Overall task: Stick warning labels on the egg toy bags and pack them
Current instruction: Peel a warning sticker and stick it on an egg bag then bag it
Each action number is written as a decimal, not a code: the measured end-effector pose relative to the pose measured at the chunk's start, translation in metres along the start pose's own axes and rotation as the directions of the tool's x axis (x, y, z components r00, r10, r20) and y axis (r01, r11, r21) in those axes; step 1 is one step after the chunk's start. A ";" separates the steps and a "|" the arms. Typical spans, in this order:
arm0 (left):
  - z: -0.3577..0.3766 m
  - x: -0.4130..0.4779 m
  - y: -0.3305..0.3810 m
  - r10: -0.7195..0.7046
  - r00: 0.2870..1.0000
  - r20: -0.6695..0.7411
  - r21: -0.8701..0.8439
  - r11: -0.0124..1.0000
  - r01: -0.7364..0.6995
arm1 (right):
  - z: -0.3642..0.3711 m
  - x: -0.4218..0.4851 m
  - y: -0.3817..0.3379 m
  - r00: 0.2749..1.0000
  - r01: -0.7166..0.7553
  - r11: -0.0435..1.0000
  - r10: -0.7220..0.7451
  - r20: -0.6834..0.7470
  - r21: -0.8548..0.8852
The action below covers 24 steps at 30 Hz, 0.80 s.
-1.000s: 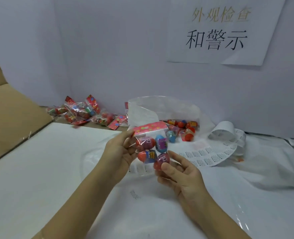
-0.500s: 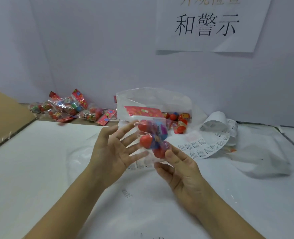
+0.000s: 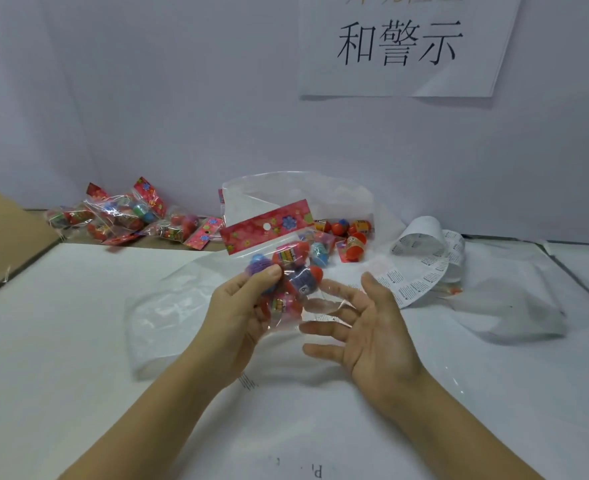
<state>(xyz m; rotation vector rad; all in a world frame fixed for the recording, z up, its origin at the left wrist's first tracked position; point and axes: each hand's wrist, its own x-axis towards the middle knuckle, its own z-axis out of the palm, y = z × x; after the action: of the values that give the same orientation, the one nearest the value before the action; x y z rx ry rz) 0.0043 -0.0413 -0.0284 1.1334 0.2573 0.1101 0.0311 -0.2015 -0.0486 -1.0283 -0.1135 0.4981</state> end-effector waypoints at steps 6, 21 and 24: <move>0.001 -0.005 0.001 0.010 1.000 0.014 0.057 0.998 -0.011 | 0.000 0.001 0.006 0.993 0.100 0.989 -0.106 -0.054 -0.107; -0.003 -0.008 0.006 -0.092 0.982 0.165 0.330 0.943 0.033 | -0.007 0.003 -0.009 0.990 0.125 0.976 -0.134 -0.040 -0.177; 0.003 -0.014 0.000 -0.142 0.964 0.225 0.382 0.923 0.047 | -0.007 0.000 -0.017 0.984 0.157 0.945 -0.175 -0.036 -0.288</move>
<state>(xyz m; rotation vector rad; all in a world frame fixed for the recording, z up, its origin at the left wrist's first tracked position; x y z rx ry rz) -0.0083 -0.0467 -0.0258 1.4982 0.1096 -0.1760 0.0396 -0.2141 -0.0377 -1.3022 -0.2200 0.3003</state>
